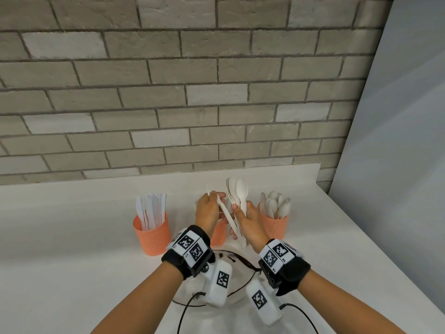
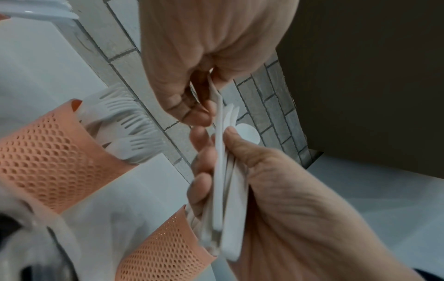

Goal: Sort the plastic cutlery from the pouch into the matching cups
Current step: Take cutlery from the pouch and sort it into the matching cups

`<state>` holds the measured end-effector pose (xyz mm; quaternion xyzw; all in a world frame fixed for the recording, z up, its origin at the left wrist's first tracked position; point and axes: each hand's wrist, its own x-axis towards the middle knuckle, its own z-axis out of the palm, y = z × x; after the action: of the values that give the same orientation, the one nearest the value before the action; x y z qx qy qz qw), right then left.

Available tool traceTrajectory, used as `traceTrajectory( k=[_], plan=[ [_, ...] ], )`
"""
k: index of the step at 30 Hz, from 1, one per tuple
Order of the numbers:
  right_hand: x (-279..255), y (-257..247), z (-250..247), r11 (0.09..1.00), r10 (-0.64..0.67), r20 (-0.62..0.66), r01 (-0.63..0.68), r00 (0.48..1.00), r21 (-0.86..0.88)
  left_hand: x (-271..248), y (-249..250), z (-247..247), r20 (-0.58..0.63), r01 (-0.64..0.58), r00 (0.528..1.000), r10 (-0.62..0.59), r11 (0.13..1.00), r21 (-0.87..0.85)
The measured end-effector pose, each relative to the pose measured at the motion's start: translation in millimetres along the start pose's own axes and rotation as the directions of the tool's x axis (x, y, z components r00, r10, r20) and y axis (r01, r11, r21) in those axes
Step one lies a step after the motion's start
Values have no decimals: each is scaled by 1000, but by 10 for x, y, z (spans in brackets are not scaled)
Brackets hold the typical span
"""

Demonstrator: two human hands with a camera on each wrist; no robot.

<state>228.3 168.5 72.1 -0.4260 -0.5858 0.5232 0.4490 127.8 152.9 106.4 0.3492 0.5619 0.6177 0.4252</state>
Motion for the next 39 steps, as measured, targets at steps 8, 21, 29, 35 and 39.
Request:
traceTrajectory(
  k=[8, 21, 29, 35, 39],
  plan=[
    [5, -32, -158, 998, -17, 56, 20, 998, -52, 99, 170, -33, -152, -169, 975, 165, 986, -11],
    [58, 72, -329, 950, -200, 177, 235, 964, -206, 308, 328, -46, 130, -205, 977, 169, 907, 368],
    [69, 72, -432, 836, -267, 205, 332, 942, -436, 333, 492, -119, 307, -236, 950, 57, 776, 585],
    [64, 63, -427, 688, -302, 207, 363, 931, -629, 386, 410, -117, 198, -371, 921, 335, 606, 703],
    [49, 28, -425, 612, -326, 238, 396, 915, -684, 398, 382, -126, 36, -227, 972, 234, 879, 420]
  ],
)
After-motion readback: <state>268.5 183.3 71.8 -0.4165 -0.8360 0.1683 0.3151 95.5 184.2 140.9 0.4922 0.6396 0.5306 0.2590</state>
